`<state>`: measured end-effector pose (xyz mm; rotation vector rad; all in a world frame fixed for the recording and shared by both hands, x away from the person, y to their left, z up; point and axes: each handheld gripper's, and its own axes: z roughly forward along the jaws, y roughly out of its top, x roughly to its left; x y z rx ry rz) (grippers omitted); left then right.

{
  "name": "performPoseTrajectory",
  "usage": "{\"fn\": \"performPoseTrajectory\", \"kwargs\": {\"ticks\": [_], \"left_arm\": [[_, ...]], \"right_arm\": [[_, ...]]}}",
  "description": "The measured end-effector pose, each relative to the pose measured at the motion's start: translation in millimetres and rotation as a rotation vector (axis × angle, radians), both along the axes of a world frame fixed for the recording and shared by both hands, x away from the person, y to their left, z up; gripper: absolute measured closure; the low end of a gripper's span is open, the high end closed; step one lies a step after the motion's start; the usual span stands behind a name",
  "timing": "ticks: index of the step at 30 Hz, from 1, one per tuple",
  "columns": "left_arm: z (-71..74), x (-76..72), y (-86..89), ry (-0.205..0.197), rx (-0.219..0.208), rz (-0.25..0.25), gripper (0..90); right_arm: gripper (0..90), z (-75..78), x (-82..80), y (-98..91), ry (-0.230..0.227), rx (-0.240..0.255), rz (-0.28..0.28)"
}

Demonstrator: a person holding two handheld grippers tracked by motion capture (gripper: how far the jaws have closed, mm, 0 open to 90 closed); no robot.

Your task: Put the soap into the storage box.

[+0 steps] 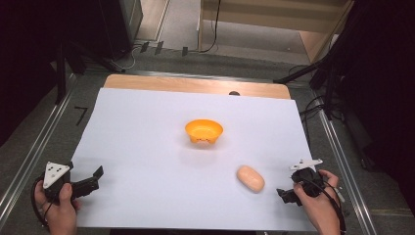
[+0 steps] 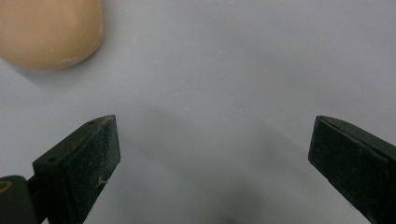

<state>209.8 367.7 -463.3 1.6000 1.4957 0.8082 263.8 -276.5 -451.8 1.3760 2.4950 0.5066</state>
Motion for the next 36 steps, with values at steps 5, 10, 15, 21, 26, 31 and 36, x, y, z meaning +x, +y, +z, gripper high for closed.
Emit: {"fn": "performPoseTrajectory", "kwargs": {"ticks": [5,10,15,21,26,31,36], "left_arm": [[0.1,0.1,-0.4,0.003,0.006,-0.002,0.0],[0.0,0.2,-0.8,0.002,0.007,-0.002,0.1],[0.0,0.4,-1.0,0.004,0.01,-0.004,0.0],[0.0,0.4,-1.2,0.004,0.01,-0.004,0.0],[0.0,0.5,-1.4,0.006,0.011,-0.005,0.0],[0.0,0.5,-1.5,0.006,0.011,-0.006,0.1],[0.0,0.5,-1.7,0.007,0.011,-0.006,0.0]], "right_arm": [[1.7,0.8,1.8,10.3,0.07,-0.045,0.049],[1.7,2.1,3.0,16.6,0.094,-0.062,0.073],[1.7,2.6,4.5,26.2,0.127,-0.074,0.115],[1.9,4.9,5.7,33.2,0.136,-0.066,0.136],[2.1,5.5,7.9,40.3,0.143,-0.063,0.149],[2.2,4.6,11.1,48.8,0.149,-0.047,0.15],[2.1,3.8,13.9,56.5,0.147,-0.036,0.157]]}}
